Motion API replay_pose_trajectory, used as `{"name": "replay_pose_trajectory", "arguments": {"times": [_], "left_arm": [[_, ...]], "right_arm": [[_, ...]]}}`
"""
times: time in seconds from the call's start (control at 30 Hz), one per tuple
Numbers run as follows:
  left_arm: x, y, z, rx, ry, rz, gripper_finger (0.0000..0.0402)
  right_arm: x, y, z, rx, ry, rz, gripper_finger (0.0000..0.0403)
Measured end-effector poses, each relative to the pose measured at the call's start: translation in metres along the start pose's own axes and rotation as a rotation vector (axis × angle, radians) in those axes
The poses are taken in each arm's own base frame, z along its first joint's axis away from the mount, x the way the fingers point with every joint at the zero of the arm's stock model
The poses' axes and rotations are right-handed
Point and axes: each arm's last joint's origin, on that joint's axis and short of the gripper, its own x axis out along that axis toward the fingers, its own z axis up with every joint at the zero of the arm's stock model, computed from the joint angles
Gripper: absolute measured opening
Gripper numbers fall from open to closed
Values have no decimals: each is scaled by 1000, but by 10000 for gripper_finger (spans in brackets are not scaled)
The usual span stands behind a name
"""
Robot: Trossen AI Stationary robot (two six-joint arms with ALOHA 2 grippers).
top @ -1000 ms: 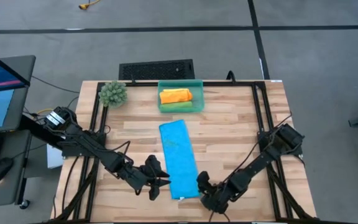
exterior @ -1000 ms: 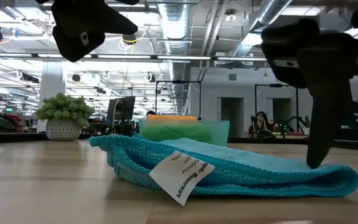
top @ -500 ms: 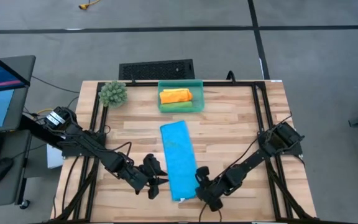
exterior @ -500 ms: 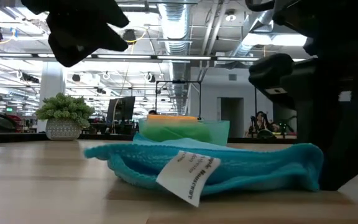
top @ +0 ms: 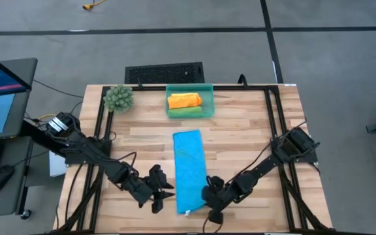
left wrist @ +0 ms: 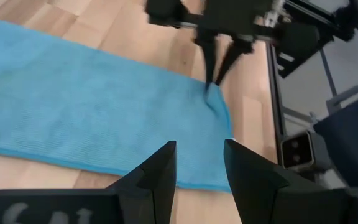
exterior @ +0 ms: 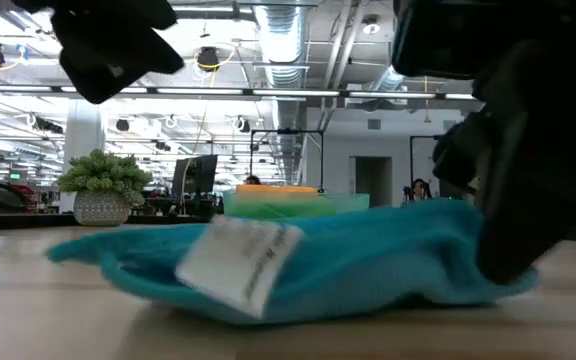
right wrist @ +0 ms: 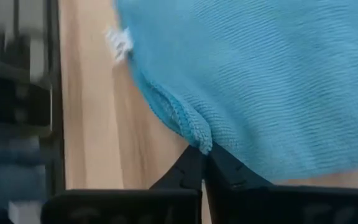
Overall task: Roll microfiber towels into tight, uniform cylinder then place into a basket
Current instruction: Roll the blue towel
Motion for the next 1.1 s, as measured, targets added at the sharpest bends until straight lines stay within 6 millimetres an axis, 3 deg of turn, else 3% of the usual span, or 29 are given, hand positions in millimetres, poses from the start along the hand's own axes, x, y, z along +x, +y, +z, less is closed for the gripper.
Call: {"name": "replay_pose_trajectory", "arguments": {"times": [0.2, 0.57, 0.87, 1.1], "left_arm": [[0, -10, -16, 66, 28, -24, 125], [40, -24, -53, 151, -27, -98, 125], [60, -27, -57, 152, -74, -225, 125], [65, -24, -53, 234, -120, -226, 125]], "right_arm": [[1, -5, 9, 285, -11, 32, 18], [2, -14, 15, 689, 69, 67, 17], [1, -17, 17, 825, 95, 75, 6], [1, -19, 18, 934, 102, 65, 9]]}}
